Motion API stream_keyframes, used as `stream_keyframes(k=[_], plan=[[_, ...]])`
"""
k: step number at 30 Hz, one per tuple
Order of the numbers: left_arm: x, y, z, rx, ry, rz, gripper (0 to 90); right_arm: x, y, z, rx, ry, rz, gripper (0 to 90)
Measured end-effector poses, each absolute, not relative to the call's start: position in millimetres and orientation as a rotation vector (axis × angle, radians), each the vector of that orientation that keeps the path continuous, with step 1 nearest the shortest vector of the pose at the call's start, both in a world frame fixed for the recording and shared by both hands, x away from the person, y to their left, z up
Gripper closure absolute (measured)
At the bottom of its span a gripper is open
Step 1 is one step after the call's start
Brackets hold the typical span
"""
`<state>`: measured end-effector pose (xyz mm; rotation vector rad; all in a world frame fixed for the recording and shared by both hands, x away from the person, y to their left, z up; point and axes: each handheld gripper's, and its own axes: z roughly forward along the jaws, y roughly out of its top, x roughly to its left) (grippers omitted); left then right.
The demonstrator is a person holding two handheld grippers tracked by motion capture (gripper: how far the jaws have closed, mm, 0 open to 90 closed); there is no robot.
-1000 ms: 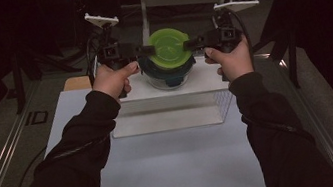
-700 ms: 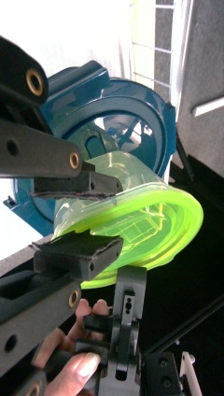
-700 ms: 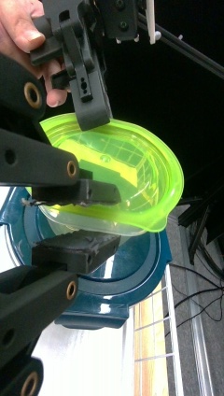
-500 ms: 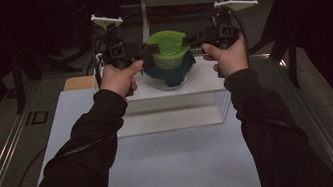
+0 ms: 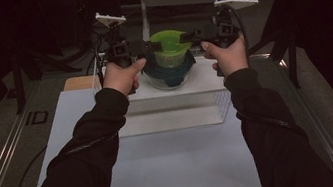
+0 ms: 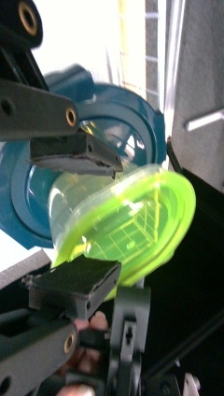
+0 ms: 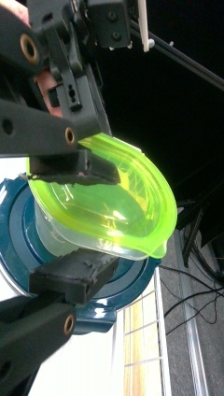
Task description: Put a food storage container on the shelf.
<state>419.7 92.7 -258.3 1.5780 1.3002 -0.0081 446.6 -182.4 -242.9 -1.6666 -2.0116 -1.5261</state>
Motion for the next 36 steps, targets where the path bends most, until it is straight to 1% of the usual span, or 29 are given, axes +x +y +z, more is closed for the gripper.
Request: stream_keyframes(k=[1, 2, 5, 6, 7, 11, 12, 13, 14, 15, 16, 19, 20, 21, 22, 27, 28, 29, 36], plan=[[419.8, 94.6, -258.5, 1.567, 1.297, -0.013, 43.3, 446.6, -182.3, -243.3, -1.661, -2.012, -1.528, 50.9], [419.3, 95.0, -258.3, 1.562, 1.298, -0.012, 41.7, 446.3, -182.5, -243.3, -1.657, -2.012, -1.533, 50.7], [415.0, 95.9, -257.7, 1.557, 1.284, -0.015, 41.6, 446.1, -183.3, -243.5, -1.658, -2.025, -1.535, 47.0], [415.0, 95.9, -257.7, 1.557, 1.284, -0.015, 41.6, 446.1, -183.3, -243.5, -1.658, -2.025, -1.535, 47.0], [412.0, 96.3, -256.8, 1.563, 1.273, -0.018, 41.6, 446.8, -183.5, -244.5, -1.65, -2.036, -1.524, 44.3], [407.2, 97.7, -254.7, 1.562, 1.247, -0.012, 39.1, 446.5, -184.4, -245.6, -1.647, -2.036, -1.521, 42.4], [401.0, 101.0, -252.5, 1.55, 1.22, -0.014, 36.5, 443.4, -186.6, -245.3, -1.64, -2.054, -1.535, 38.9], [397.7, 102.7, -252.2, 1.559, 1.194, -0.018, 34.3, 442.4, -187.5, -245.0, -1.639, -2.055, -1.538, 37.2], [394.8, 104.4, -252.0, 1.558, 1.162, -0.025, 28.4, 440.9, -188.7, -244.6, -1.638, -2.057, -1.547, 36.2], [394.8, 104.4, -252.0, 1.558, 1.162, -0.025, 24.5, 440.9, -188.7, -244.6, -1.638, -2.057, -1.547, 36.2], [389.8, 106.3, -252.0, 1.561, 1.131, -0.036, 23.0, 436.7, -191.0, -244.0, -1.619, -2.075, -1.563, 31.0], [385.4, 107.0, -252.6, 1.573, 1.115, -0.032, 18.9, 429.9, -192.7, -244.7, -1.587, -2.107, -1.584, 26.0], [380.9, 107.1, -254.0, 1.58, 1.087, -0.033, 18.9, 429.9, -192.7, -244.7, -1.587, -2.107, -1.584, 26.0], [378.6, 107.1, -254.6, 1.578, 1.079, -0.03, 14.2, 424.9, -193.8, -245.3, -1.567, -2.121, -1.597, 24.7], [376.3, 107.1, -255.5, 1.576, 1.069, -0.025, 14.0, 422.2, -194.4, -245.2, -1.567, -2.132, -1.6, 24.7], [362.6, 105.2, -260.1, 1.646, 0.984, 0.074, 6.2, 408.6, -199.6, -245.7, -1.528, -2.162, -1.62, 23.9], [359.5, 105.2, -261.2, 1.653, 0.968, 0.08, 2.9, 405.8, -201.3, -246.1, -1.523, -2.17, -1.631, 23.9], [356.6, 105.2, -262.2, 1.654, 0.96, 0.082, 1.4, 402.9, -202.9, -247.1, -1.514, -2.176, -1.637, 23.9], [337.4, 104.5, -274.5, 1.671, 0.89, 0.102, 1.3, 382.5, -212.2, -266.4, -1.457, -2.208, -1.628, 23.9]])
